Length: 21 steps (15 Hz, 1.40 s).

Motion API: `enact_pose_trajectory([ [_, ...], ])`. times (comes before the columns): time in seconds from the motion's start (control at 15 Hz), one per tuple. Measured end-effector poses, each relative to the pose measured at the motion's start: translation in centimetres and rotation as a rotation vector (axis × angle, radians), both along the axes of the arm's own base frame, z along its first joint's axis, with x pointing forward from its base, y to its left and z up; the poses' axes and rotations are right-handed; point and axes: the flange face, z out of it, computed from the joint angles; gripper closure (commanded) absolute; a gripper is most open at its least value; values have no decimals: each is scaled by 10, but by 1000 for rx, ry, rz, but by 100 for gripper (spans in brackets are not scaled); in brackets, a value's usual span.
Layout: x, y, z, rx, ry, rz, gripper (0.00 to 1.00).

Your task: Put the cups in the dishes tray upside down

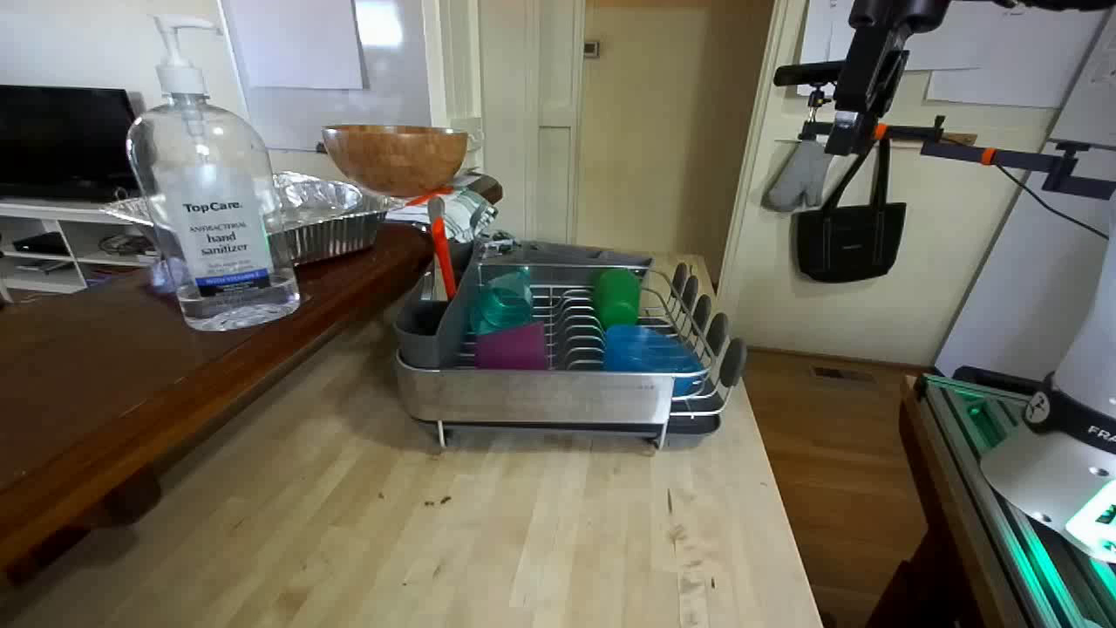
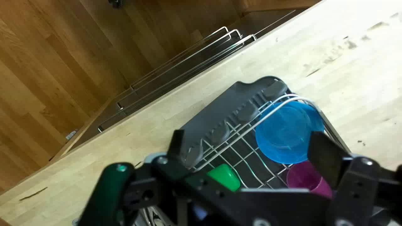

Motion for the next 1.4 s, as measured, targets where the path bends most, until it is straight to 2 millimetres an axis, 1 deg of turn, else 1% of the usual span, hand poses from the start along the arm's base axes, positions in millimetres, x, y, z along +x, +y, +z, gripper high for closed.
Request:
enact_pose_trajectory([
  [0.47,0,-1,0,0,0,-3,0],
  [0.6,4,-7,-2,2,-5,-13,0],
  [0.67,8,-14,-5,5,-6,-22,0],
  [0.8,18,-33,-15,23,-4,-33,0],
  [0.93,30,-57,-29,44,3,-43,0],
  [1.27,60,-119,-72,82,6,-68,0],
  [1.4,68,-148,-89,101,18,-95,0],
])
